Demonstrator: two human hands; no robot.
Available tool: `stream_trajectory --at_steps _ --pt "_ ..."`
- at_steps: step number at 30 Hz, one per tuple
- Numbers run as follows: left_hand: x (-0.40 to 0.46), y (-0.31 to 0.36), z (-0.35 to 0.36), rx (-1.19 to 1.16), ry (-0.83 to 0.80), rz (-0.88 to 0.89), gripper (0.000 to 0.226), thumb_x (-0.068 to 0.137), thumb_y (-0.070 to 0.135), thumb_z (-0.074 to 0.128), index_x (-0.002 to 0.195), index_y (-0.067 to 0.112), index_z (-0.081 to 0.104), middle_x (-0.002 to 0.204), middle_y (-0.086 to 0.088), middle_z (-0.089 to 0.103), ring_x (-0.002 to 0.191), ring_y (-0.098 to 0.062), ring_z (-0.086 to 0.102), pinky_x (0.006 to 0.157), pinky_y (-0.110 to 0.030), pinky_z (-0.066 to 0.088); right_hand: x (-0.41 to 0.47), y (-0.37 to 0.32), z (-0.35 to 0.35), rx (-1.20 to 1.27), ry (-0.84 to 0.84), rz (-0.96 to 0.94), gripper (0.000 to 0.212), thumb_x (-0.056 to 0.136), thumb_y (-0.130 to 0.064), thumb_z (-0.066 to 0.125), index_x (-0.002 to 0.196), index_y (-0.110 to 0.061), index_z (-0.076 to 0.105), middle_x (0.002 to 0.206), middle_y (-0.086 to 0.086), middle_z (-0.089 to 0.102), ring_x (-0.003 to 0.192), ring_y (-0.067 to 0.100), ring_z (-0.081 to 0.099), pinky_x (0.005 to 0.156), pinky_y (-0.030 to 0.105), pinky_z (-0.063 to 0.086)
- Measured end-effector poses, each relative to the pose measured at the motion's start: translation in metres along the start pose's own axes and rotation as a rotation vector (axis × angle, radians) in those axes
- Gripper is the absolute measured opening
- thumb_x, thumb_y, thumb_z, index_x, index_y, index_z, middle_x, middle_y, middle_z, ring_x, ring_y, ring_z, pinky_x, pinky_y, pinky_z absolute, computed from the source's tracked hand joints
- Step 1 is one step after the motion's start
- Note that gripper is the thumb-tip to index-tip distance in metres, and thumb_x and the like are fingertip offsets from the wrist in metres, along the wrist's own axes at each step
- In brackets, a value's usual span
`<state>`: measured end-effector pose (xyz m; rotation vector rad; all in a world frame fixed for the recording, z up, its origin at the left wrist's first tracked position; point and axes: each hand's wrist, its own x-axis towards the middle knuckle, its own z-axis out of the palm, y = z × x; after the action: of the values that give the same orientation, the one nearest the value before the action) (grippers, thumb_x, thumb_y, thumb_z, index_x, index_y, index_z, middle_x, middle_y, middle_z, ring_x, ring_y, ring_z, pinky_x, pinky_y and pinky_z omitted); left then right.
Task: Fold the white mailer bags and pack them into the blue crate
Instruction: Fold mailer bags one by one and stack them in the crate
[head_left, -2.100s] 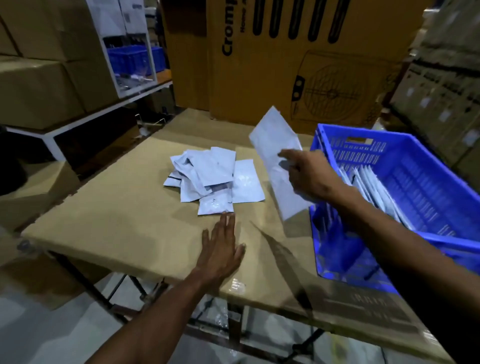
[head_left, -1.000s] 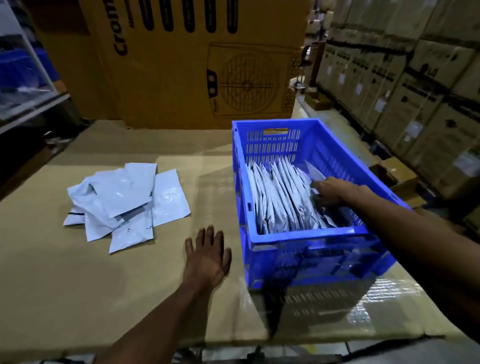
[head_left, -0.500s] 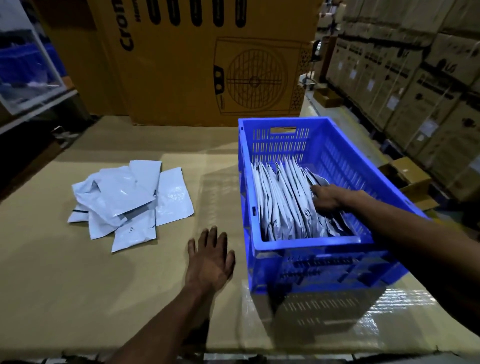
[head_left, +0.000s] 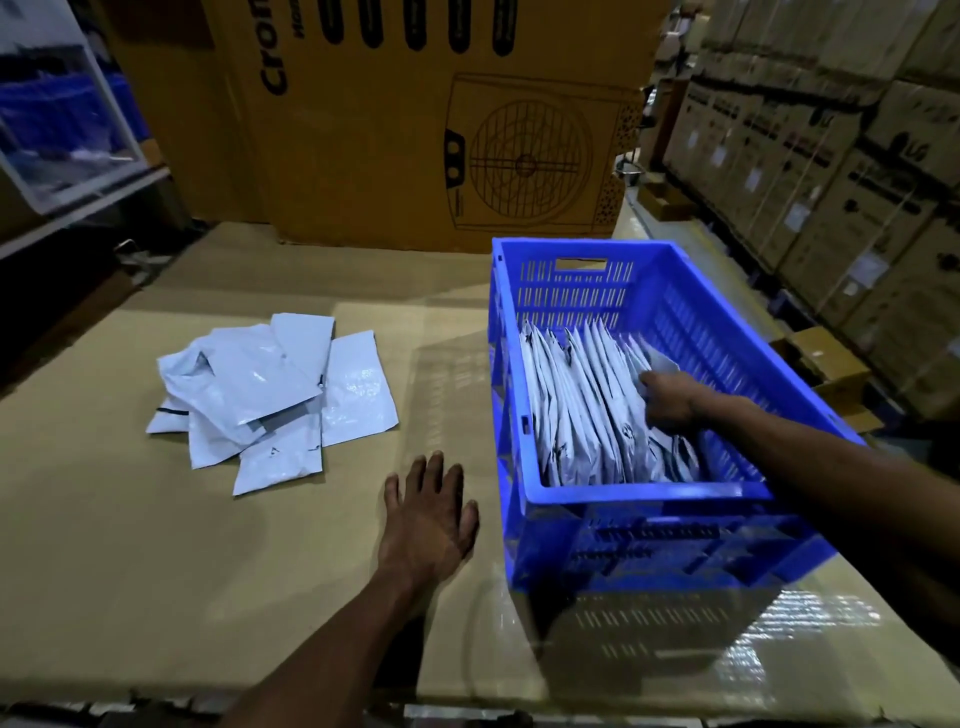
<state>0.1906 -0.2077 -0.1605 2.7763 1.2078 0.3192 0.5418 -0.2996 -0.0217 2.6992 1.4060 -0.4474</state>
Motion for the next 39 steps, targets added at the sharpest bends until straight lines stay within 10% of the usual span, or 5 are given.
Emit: stream_trajectory --at_steps 8,12,32,39 --pt "0.001 0.0 0.002 -0.016 -0.002 -0.006 0.063 0.094 0.054 0.03 0.144 0.021 0.049 0.158 -0.009 0.039 0.146 -0.032 0.033 0.113 -0.06 0.021 0.001 0.0 -0.012 0.391 0.168 -0.042 0.026 0.079 -0.014 0.05 0.097 0.003 0.057 0.093 0.02 0.063 0.087 0.035 0.061 0.074 0.042 0.05" --pt "0.001 0.0 0.0 -0.013 0.006 -0.007 0.063 0.093 0.054 0.031 0.143 0.022 0.051 0.156 -0.009 0.042 0.145 -0.032 0.034 0.112 -0.06 0.024 -0.002 -0.002 -0.009 0.272 0.082 0.027 0.025 0.093 -0.034 0.046 0.089 -0.01 0.05 0.097 0.017 0.06 0.087 0.032 0.057 0.068 0.036 0.041" --pt "0.001 -0.001 -0.001 -0.019 -0.013 -0.008 0.063 0.093 0.055 0.028 0.145 0.024 0.045 0.159 -0.006 0.036 0.147 -0.029 0.028 0.114 -0.058 0.019 0.011 -0.002 0.009 0.135 0.163 -0.184 0.013 0.094 -0.013 0.044 0.097 -0.015 0.032 0.113 0.026 0.043 0.1 0.045 0.053 0.092 0.052 0.045" --pt "0.001 -0.002 0.0 -0.013 -0.016 -0.004 0.061 0.094 0.054 0.031 0.144 0.023 0.048 0.158 -0.007 0.038 0.146 -0.03 0.031 0.113 -0.059 0.021 0.011 0.001 0.003 0.065 0.195 -0.141 0.038 0.096 -0.02 0.043 0.131 -0.01 0.031 0.143 0.03 0.03 0.112 0.052 0.052 0.093 0.058 0.045"
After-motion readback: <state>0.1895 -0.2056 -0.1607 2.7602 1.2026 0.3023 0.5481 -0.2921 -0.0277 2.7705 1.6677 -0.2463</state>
